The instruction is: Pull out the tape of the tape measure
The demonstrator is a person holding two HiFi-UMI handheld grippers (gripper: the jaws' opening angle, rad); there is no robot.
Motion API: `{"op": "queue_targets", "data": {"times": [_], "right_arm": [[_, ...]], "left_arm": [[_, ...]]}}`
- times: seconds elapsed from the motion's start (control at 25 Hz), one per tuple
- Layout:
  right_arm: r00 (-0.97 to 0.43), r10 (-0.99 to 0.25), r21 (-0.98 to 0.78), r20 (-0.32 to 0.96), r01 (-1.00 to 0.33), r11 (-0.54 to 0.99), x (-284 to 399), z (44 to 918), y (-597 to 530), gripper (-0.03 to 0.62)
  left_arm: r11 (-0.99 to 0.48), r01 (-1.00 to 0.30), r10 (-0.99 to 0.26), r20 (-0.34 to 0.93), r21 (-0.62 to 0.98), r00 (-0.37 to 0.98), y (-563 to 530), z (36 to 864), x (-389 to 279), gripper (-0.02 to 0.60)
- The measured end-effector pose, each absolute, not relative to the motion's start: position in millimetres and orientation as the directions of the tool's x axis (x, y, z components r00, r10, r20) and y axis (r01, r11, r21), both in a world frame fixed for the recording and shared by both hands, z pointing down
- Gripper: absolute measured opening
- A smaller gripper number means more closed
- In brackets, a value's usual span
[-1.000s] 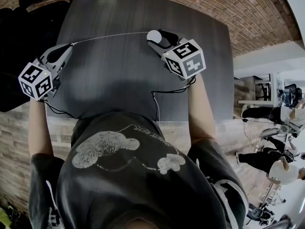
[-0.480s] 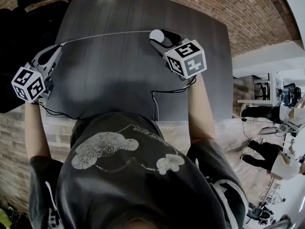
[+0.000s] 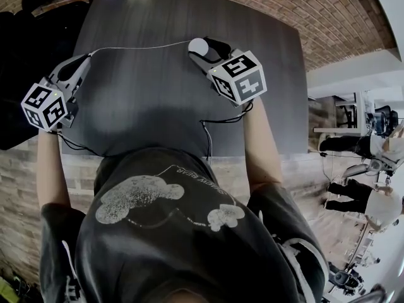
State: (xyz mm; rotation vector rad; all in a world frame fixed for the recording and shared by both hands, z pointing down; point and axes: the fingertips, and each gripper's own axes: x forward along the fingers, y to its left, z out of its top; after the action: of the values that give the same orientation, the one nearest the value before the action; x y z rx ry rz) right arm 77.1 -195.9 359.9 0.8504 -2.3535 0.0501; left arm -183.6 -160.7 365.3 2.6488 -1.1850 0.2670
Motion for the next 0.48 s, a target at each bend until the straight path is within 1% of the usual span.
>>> {"op": "queue_targets", "data": {"times": [0.2,0.48], "right_arm": [[-0.601,-0.557,0.144,0.573,-0.596,0.790,74.9,362.2,-191.3,0.233],[-0.621,-0.546,0.111,0.562,-0.598,0.794,50.2,372.1,-197.2,0.233]], "left_arm": [[-0.631,-0.766,-0.721,0.270,0.123,0.638,-161.4,367.3,-192.2,0.011],[-0.574,-0.809,-0.753,0.310,0.122,0.581,-171.7,378.0,-217.5,0.011]]}}
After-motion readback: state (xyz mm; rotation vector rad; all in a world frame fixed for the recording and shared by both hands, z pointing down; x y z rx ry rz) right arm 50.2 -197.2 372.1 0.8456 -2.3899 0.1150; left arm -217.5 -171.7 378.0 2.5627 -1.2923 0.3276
